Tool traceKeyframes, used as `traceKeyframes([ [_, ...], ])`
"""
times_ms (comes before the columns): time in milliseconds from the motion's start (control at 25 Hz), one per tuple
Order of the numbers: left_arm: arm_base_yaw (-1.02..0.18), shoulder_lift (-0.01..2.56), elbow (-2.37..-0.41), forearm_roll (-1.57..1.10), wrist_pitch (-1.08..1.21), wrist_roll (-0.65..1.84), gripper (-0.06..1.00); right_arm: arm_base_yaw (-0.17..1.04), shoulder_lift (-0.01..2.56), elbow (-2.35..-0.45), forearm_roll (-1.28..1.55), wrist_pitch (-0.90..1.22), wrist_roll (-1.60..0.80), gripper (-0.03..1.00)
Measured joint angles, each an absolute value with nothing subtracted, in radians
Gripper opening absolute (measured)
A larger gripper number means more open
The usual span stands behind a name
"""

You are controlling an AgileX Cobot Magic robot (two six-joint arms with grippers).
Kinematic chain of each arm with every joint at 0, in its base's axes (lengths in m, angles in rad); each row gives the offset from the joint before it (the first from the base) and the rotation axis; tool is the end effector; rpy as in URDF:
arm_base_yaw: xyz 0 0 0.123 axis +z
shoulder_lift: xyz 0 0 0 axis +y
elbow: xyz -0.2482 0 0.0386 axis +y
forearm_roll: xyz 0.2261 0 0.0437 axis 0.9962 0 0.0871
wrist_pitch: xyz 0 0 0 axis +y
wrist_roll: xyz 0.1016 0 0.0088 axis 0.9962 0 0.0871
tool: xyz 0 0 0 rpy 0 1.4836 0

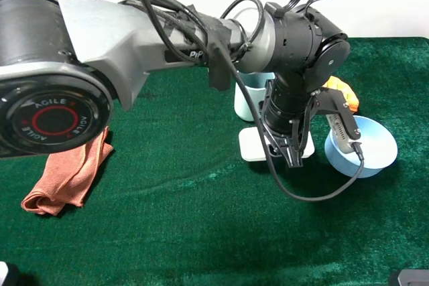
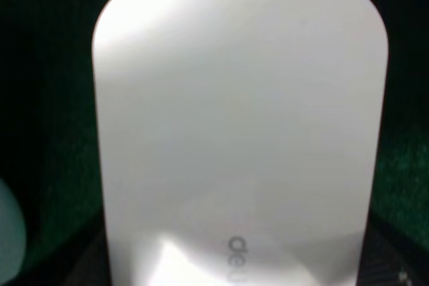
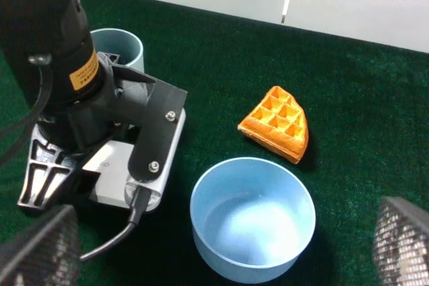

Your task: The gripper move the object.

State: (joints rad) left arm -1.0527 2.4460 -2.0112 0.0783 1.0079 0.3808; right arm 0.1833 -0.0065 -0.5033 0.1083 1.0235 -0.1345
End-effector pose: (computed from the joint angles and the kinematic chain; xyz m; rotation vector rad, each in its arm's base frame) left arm 0.2339 -0.3968 0.0974 1.9529 2.1644 -0.0065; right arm 0.0180 0.0129 0.2666 -0.3190 1.9706 0.1600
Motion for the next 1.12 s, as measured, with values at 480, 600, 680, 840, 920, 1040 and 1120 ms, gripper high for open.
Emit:
traceKeyframes([
  [480,-1.053,2.450,-2.011,0.078,0.985,0.382,0.62,0.183,-0.006,-0.503,0.108,1.024,-0.134,0.66],
  [600,-1.053,2.468,-2.012,0.077,0.981,0.382,0.62,0.183,-0.006,-0.503,0.108,1.024,-0.134,0.66],
  [680,-1.053,2.483,-2.012,0.067,0.978,0.382,0.62,0.183,-0.006,-0.503,0.108,1.024,-0.134,0.66],
  [840,-1.053,2.496,-2.012,0.060,0.966,0.382,0.61,0.183,-0.006,-0.503,0.108,1.024,-0.134,0.66],
  [920,-1.053,2.497,-2.013,0.060,0.962,0.382,0.61,0.183,-0.006,-0.503,0.108,1.024,-0.134,0.66],
  [1040,-1.053,2.497,-2.014,0.060,0.958,0.382,0.61,0.183,-0.006,-0.503,0.108,1.024,-0.134,0.66],
  [1120,-1.053,2.497,-2.014,0.060,0.957,0.382,0.61,0.183,-0.006,-0.503,0.108,1.024,-0.134,0.66],
])
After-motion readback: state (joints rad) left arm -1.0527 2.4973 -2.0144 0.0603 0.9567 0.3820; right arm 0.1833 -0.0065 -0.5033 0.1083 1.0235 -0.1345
